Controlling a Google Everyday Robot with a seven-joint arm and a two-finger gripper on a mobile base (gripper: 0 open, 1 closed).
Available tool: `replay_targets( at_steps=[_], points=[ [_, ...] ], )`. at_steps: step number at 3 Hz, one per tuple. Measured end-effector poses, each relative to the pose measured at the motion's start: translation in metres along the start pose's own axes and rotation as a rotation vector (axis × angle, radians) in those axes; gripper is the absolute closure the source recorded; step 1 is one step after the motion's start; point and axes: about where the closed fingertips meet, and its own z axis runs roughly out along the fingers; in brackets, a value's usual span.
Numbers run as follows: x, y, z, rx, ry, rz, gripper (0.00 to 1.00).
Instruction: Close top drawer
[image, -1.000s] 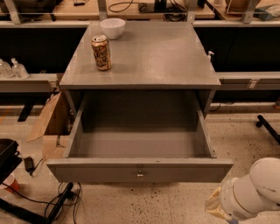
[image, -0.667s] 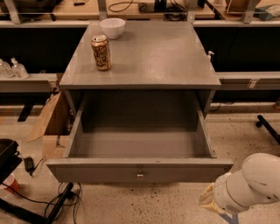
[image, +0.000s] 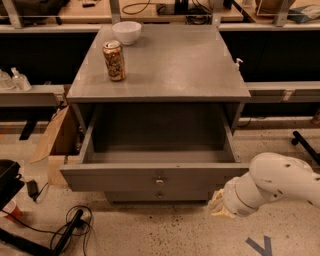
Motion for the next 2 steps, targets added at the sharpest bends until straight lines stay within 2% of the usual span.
replay_targets(
  at_steps=[1, 2],
  points=[
    [0.0, 0.0, 0.0, 0.0, 0.0, 0.0, 1.0],
    [-0.012, -0.04, 0.005, 0.017, -0.013, -0.034, 1.0]
  ],
)
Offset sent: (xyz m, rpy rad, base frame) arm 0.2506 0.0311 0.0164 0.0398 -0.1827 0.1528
